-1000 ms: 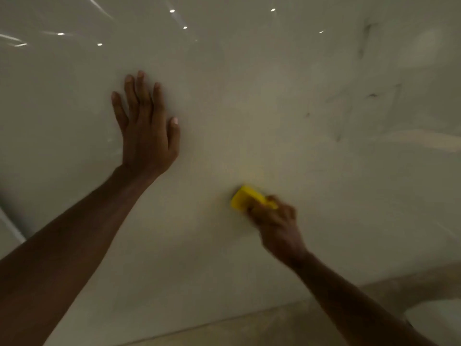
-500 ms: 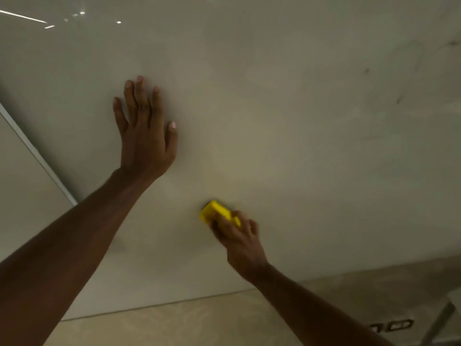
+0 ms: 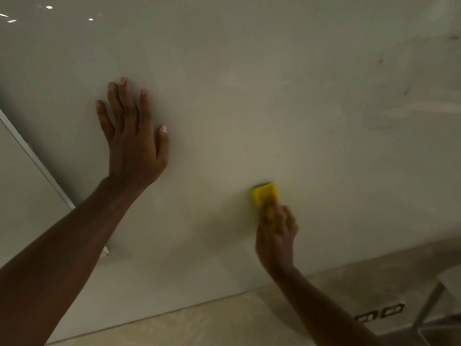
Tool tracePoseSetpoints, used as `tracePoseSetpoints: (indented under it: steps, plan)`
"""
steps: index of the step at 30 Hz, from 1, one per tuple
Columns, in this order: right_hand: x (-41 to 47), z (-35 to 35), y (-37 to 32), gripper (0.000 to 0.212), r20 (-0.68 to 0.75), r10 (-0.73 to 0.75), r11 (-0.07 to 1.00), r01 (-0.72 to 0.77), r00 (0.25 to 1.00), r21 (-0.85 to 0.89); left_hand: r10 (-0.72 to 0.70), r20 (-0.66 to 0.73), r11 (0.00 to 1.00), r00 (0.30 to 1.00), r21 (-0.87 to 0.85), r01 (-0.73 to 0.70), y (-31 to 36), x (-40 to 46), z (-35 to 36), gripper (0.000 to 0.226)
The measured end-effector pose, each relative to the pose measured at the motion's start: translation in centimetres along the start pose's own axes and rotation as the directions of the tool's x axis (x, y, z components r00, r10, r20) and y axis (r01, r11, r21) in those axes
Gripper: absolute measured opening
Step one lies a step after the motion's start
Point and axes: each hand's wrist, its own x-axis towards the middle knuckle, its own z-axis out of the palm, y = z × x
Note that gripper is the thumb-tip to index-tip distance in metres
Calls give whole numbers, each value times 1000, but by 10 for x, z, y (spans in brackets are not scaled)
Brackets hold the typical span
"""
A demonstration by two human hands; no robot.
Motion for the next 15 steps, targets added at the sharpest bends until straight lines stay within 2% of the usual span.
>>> tracePoseSetpoints:
  steps: [2, 3, 5, 7, 9, 11, 12, 13, 15]
  plan:
    - [-28, 11, -11, 64, 194, -256, 964, 264, 947, -21, 10, -17, 1000, 1000, -10, -10, -1, 0, 1, 63]
    - [-33, 12, -8, 67, 244, -341, 934, 356, 908, -20, 15, -23, 1000, 1000, -13, -16, -2, 0, 2, 63]
    - [-18, 3, 3, 70, 253, -407, 904, 427, 878, -29, 21, -31, 1000, 999, -18, -22, -5, 1, 3, 63]
    - [11, -14, 15, 70, 166, -285, 952, 299, 944, -65, 16, -34, 999, 999, -35, -17, -5, 0, 3, 63]
    - [52, -34, 30, 64, -10, 21, 998, -22, 1000, -53, 3, -41, 999, 999, -45, -5, -3, 0, 3, 63]
    - [87, -50, 38, 61, -160, 313, 950, -311, 936, 35, -10, -33, 998, 999, -55, 9, 1, 2, 3, 64]
    - [97, -53, 35, 62, -203, 393, 919, -388, 897, 68, -18, -29, 998, 999, -59, 16, 3, 3, 3, 64]
    - [101, -52, 28, 64, -229, 416, 909, -409, 880, 79, -25, -27, 998, 999, -62, 23, 5, 4, 4, 64]
    - [93, -44, 5, 63, -237, 320, 946, -322, 917, 33, -28, -30, 998, 999, -61, 26, 9, 6, 5, 64]
